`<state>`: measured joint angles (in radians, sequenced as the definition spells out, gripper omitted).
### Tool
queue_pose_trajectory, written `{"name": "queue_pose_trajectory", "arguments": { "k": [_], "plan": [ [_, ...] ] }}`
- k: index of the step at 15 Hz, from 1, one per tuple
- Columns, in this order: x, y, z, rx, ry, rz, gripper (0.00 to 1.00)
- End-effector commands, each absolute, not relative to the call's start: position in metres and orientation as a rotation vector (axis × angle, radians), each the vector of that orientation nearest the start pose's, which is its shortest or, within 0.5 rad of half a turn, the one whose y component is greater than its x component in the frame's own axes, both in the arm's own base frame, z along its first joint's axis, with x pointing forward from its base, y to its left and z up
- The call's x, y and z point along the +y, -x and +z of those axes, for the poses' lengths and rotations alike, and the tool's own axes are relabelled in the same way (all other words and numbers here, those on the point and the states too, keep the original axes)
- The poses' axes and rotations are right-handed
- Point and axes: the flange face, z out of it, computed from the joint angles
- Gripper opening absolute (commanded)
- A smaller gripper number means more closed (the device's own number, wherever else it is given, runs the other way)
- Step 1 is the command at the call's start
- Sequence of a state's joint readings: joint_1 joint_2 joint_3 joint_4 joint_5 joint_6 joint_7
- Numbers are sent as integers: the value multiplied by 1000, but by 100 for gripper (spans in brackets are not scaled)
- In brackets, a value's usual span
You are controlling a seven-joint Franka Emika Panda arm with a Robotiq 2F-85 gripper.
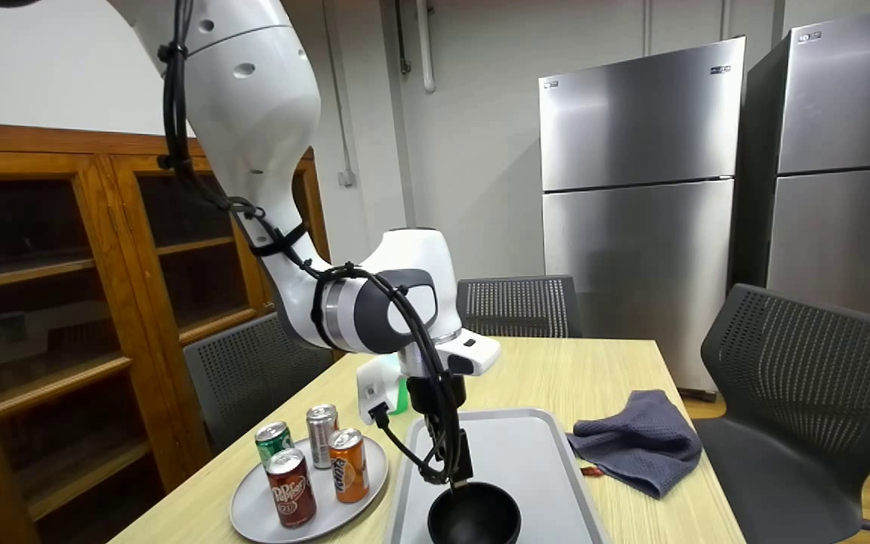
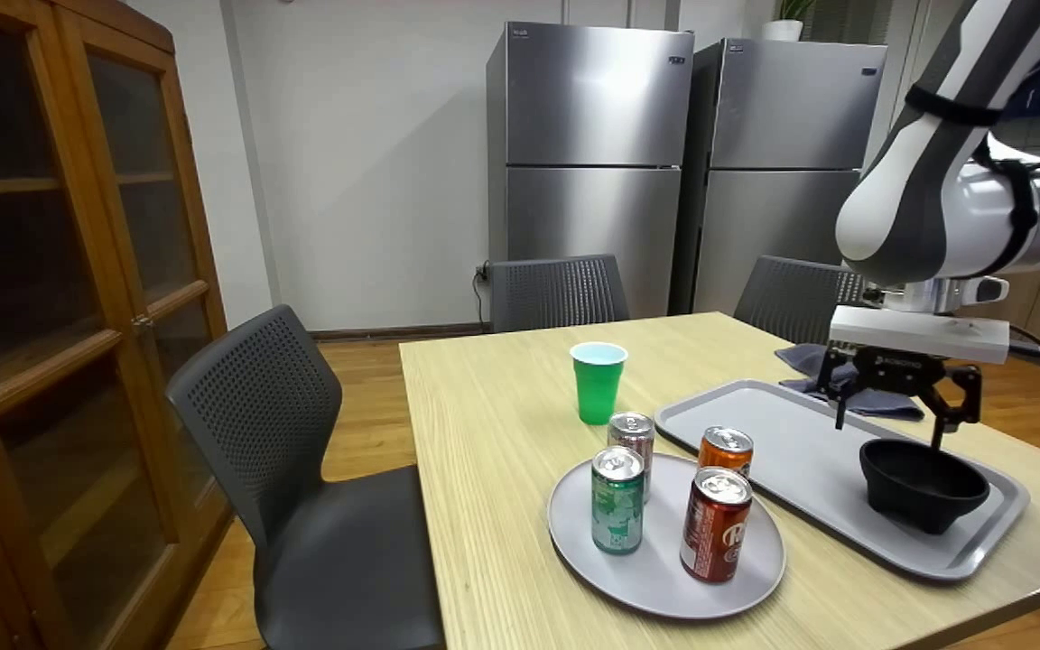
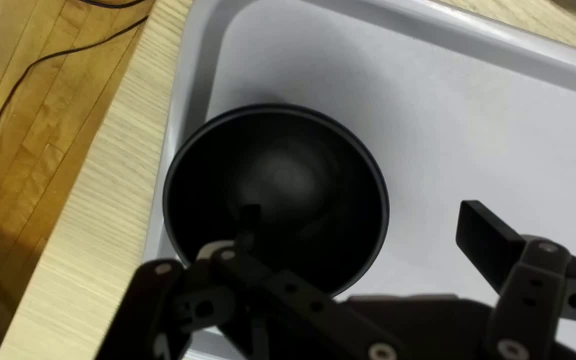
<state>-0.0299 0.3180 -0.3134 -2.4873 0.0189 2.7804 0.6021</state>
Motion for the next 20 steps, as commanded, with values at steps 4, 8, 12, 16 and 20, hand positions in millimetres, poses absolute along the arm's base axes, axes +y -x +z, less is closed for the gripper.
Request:
{"name": "queue_pose_trajectory", "arguments": {
  "k": [4, 8, 12, 16, 20],
  "plan": [
    [-166, -446, 153, 1579, 2793, -10, 100],
    [-168, -455, 146, 1588, 2787, 5, 100],
    [-170, -467, 140, 1584, 2794, 9, 100],
    [-173, -474, 134, 1576, 2809, 20, 100],
    [-174, -478, 130, 1575, 2813, 21, 73]
  ]
}}
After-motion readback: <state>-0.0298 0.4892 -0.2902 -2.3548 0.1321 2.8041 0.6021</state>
